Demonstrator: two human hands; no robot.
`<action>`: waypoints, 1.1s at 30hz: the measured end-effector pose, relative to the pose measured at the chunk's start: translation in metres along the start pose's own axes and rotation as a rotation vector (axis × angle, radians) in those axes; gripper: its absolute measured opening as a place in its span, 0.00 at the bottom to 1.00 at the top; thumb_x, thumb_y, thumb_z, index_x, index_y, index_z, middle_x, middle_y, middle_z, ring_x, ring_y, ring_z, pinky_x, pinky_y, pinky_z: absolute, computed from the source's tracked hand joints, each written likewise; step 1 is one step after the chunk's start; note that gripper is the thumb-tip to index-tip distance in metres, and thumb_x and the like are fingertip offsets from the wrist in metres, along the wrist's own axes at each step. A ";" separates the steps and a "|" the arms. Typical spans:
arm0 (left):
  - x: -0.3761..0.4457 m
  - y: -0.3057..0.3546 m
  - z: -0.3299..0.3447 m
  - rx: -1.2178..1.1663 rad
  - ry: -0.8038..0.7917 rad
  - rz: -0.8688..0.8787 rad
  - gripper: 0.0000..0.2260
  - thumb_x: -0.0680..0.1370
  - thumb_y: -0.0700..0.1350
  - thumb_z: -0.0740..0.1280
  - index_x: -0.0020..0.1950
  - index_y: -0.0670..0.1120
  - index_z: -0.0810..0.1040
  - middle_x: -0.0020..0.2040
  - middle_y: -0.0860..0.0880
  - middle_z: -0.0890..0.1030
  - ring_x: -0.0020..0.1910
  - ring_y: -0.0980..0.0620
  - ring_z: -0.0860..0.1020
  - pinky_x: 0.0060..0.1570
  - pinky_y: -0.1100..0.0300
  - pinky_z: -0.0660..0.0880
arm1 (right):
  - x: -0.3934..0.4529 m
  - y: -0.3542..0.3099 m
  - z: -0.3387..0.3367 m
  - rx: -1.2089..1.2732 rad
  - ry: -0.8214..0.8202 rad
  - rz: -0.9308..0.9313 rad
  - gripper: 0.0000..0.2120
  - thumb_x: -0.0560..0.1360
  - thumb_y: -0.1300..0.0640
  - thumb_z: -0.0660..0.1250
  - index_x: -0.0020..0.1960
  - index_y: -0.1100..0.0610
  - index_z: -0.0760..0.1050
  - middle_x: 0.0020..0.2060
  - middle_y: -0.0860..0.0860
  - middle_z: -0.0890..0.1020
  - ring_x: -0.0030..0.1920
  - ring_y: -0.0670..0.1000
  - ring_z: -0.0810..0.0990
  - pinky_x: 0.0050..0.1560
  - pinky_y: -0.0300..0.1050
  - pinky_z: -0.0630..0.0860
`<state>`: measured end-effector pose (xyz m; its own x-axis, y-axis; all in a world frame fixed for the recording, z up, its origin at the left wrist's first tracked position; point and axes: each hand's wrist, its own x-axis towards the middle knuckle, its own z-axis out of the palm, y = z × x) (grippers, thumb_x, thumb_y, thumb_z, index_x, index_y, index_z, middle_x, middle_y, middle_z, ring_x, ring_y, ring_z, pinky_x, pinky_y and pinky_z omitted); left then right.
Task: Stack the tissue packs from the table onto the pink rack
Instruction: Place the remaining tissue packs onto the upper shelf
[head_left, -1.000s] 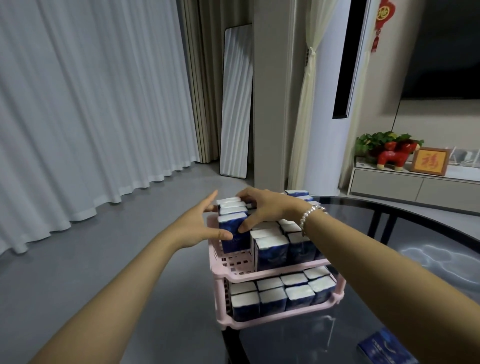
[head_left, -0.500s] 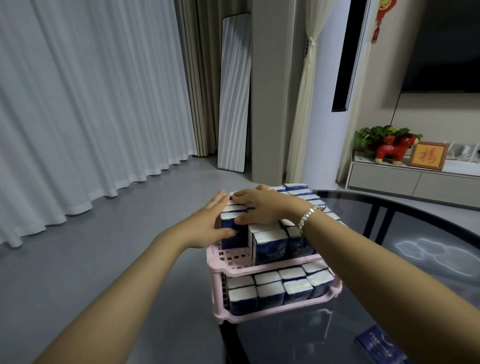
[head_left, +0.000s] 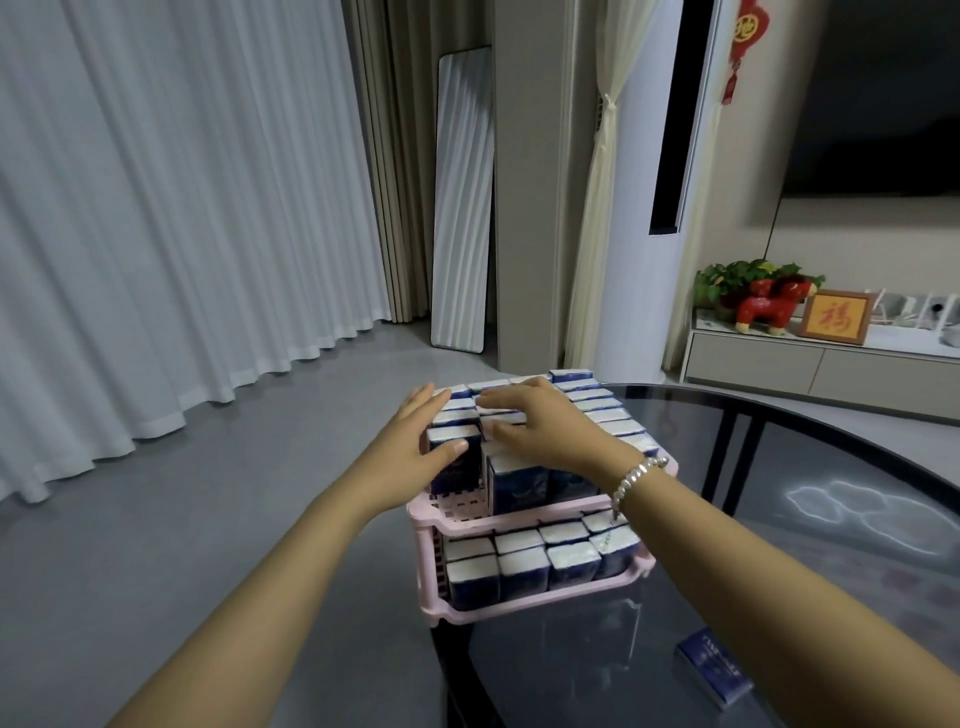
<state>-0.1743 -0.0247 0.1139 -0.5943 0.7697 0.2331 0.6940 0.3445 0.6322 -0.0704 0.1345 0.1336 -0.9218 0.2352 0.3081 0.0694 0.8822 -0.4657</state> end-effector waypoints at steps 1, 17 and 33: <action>-0.006 0.007 0.003 -0.027 0.070 0.020 0.26 0.79 0.48 0.64 0.76 0.51 0.61 0.78 0.54 0.55 0.77 0.59 0.49 0.73 0.61 0.50 | -0.010 -0.001 -0.002 0.026 0.059 0.003 0.17 0.77 0.51 0.62 0.66 0.50 0.73 0.64 0.46 0.76 0.67 0.50 0.64 0.70 0.52 0.62; -0.090 0.102 0.177 -0.290 0.078 0.151 0.10 0.77 0.40 0.65 0.56 0.49 0.80 0.54 0.54 0.76 0.57 0.59 0.74 0.59 0.71 0.68 | -0.231 0.066 0.002 0.086 0.298 0.376 0.11 0.76 0.57 0.64 0.56 0.48 0.79 0.48 0.41 0.78 0.53 0.44 0.70 0.50 0.33 0.64; -0.092 0.095 0.287 -0.079 -0.131 -0.278 0.30 0.75 0.58 0.65 0.75 0.51 0.62 0.73 0.49 0.65 0.73 0.48 0.59 0.70 0.52 0.55 | -0.343 0.114 0.039 0.021 0.354 0.849 0.30 0.60 0.38 0.76 0.58 0.49 0.74 0.50 0.46 0.71 0.56 0.50 0.70 0.56 0.44 0.65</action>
<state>0.0631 0.0913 -0.0591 -0.6961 0.7162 -0.0510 0.4753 0.5128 0.7149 0.2385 0.1383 -0.0571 -0.3937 0.9148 0.0904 0.6591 0.3495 -0.6659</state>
